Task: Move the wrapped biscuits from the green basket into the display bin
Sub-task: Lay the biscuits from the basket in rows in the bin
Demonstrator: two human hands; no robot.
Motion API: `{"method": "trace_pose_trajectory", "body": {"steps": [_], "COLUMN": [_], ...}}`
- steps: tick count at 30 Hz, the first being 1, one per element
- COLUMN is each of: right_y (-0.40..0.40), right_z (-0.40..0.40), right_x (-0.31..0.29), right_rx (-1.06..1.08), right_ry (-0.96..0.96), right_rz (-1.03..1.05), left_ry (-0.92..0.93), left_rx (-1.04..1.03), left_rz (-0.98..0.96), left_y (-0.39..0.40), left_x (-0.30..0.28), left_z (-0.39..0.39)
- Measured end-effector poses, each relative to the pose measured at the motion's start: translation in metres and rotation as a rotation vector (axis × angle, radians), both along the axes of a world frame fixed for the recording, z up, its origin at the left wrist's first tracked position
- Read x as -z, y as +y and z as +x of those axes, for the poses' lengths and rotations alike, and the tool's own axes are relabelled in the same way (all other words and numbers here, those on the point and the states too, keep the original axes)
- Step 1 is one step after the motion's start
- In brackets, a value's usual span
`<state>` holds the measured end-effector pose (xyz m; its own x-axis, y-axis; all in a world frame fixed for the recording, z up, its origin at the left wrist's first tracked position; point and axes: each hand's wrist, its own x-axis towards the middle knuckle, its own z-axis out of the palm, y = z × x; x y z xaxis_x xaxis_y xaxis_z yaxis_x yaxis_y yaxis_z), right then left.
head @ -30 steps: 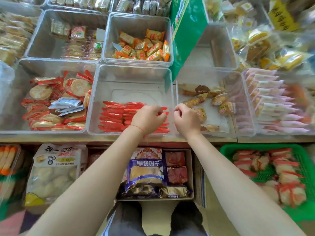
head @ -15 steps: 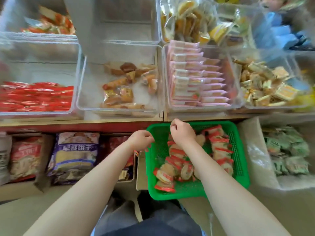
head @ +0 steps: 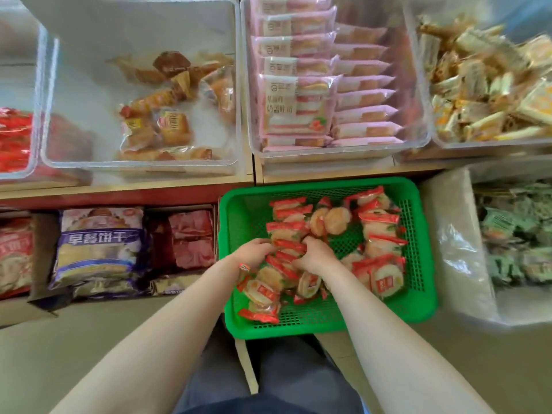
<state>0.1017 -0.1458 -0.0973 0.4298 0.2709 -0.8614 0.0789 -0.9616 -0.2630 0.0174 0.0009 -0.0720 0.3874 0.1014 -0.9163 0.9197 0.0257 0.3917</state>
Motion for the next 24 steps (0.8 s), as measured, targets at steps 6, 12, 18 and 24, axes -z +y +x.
{"method": "trace_pose_trajectory", "body": {"steps": [6, 12, 18, 24], "right_y": [0.003, 0.016, 0.023, 0.021], "right_z": [0.000, 0.019, 0.030, 0.035], "right_x": [-0.009, -0.036, -0.062, -0.087], "right_rx": [-0.081, 0.222, 0.606, 0.748], "right_ry": [0.042, 0.127, 0.358, 0.321], "right_rz": [0.086, 0.266, 0.473, 0.543], "left_ry": [0.054, -0.097, -0.343, -0.282], "left_rx": [0.115, -0.080, 0.076, -0.240], "left_rz": [0.123, 0.109, 0.028, -0.100], "left_y": [-0.012, 0.003, 0.011, 0.029], "left_x": [0.006, -0.001, -0.038, -0.060], "left_z": [-0.019, -0.005, 0.002, -0.005]}}
